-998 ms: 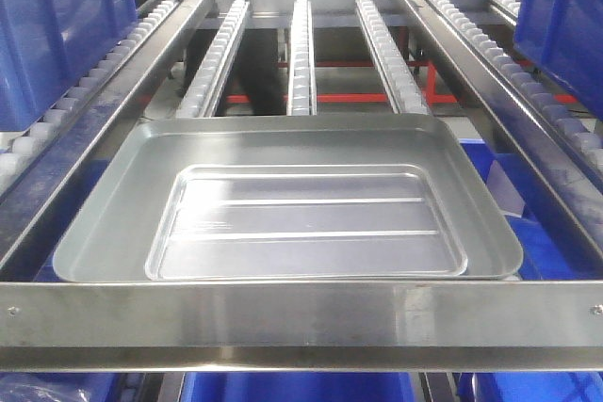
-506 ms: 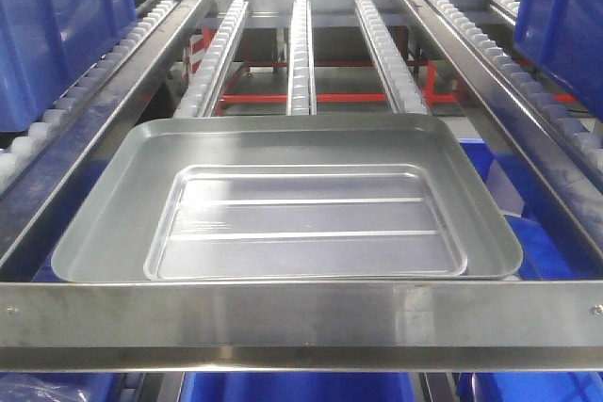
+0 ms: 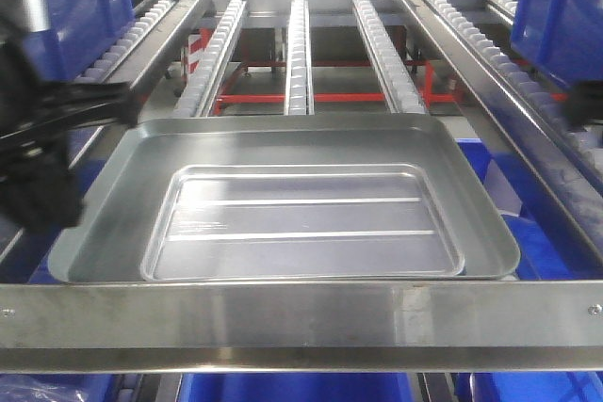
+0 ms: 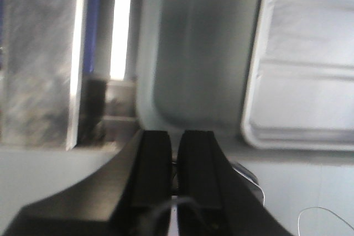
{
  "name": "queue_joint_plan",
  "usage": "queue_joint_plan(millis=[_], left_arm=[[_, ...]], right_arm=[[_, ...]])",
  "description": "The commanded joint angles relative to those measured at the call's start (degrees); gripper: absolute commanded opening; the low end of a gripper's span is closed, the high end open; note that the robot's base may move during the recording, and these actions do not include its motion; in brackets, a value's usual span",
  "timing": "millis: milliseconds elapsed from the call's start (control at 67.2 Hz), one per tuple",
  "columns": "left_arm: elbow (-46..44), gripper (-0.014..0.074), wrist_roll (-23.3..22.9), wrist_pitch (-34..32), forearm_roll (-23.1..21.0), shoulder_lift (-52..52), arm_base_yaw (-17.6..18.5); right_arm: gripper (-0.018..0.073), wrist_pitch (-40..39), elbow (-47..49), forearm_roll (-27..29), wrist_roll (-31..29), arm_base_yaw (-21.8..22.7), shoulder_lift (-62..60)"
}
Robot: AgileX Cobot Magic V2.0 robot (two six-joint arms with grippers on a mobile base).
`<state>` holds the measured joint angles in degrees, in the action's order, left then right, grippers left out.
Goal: Grab silver tray and place in blue box
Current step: 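Lower both grippers onto the tray's side rims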
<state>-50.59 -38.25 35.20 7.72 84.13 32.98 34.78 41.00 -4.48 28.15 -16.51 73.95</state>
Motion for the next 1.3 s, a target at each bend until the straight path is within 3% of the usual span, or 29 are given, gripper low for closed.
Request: queue_joint_plan(millis=[0,208,506,685,1281], left_arm=[[-5.01,0.0014,-0.76,-0.82,-0.06,1.27,0.57],[-8.94,0.0014,-0.76,-0.76,-1.03,4.07,0.64],[-9.08,0.0014,-0.76,-1.51,-0.46,6.27,0.64],[-9.08,0.0014,-0.54,-1.94,2.33,7.39,0.64],[-15.29,0.0014,-0.17,0.30,1.19,9.81,2.25]], right_arm=[[0.0064,-2.00,4.89,-4.26,5.79,-3.42,2.18],[0.0064,-1.26,13.11,-4.83,6.07,-7.82,10.91],[0.0058,2.09,25.58,-3.92,4.89,-10.50,21.33],[0.0058,1.83,26.30,-2.70,4.89,-10.50,22.23],[0.0059,2.99,26.99,-2.70,3.17,-10.30,24.19]])
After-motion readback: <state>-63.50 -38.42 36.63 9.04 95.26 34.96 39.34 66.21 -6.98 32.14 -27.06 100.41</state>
